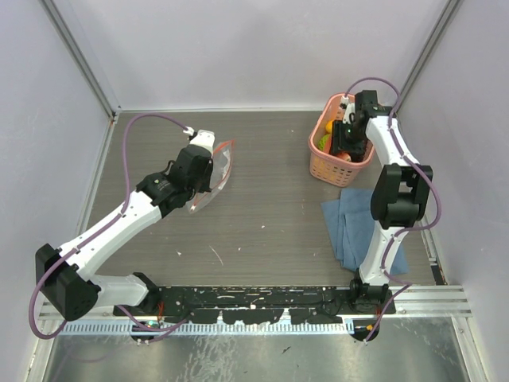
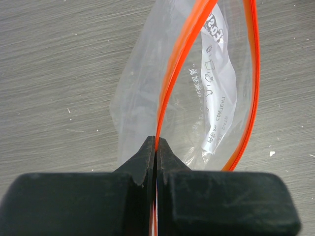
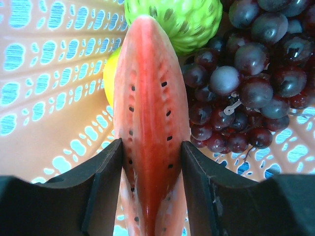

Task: Place the food in the zip-top bag and seal the zipper
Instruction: Pick up the fake fruit from the bin.

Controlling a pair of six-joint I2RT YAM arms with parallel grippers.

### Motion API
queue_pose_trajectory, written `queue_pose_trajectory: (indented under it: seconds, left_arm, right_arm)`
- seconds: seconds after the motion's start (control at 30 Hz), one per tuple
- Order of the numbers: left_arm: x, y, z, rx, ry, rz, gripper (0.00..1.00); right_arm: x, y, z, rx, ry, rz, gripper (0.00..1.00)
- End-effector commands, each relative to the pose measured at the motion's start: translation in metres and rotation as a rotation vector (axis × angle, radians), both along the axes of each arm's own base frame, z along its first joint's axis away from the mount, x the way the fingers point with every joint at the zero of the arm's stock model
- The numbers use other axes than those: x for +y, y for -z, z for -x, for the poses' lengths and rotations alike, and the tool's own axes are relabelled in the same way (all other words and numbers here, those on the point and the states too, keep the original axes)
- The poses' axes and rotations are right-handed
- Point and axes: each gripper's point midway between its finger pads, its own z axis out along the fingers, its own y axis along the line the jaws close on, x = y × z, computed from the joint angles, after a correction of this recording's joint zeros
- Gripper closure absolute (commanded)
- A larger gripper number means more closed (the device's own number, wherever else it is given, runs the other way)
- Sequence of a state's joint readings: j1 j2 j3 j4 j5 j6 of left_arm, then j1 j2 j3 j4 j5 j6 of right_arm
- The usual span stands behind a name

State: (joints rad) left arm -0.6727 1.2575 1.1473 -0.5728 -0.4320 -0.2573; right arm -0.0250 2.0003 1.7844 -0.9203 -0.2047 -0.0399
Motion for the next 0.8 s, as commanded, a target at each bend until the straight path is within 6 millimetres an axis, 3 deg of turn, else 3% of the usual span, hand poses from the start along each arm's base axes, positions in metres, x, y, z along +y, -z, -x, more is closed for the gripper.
queue_pose_trajectory:
  seconds: [0.0, 0.13, 0.3, 0.5, 0.77]
  left_arm:
    - [-0.007, -0.017, -0.007, -0.051, 0.005, 0.061, 1.0]
    - [-0.007, -0.018, -0.007, -0.052, 0.004, 0.059, 1.0]
    - [-0.008, -0.016, -0.008, -0.048, 0.003, 0.056, 1.0]
    - [-0.009, -0.015, -0.008, -0.041, 0.007, 0.055, 1.0]
    - [-0.014, -0.005, -0.011, -0.007, 0.014, 0.041, 1.0]
  right_arm:
    - [0.007, -0.042, -0.005, -0.131, 0.008, -0.023, 0.76]
    - [0.01, -0.028, 0.0, -0.087, -0.009, -0.037, 0.52]
    - [0.01, -0.008, 0.005, -0.031, -0.03, -0.036, 0.34]
    - [0.009, 0.008, 0.009, 0.01, -0.059, -0.026, 0.22]
    - [0.013, 0.034, 0.011, 0.071, -0.078, -0.047, 0.2]
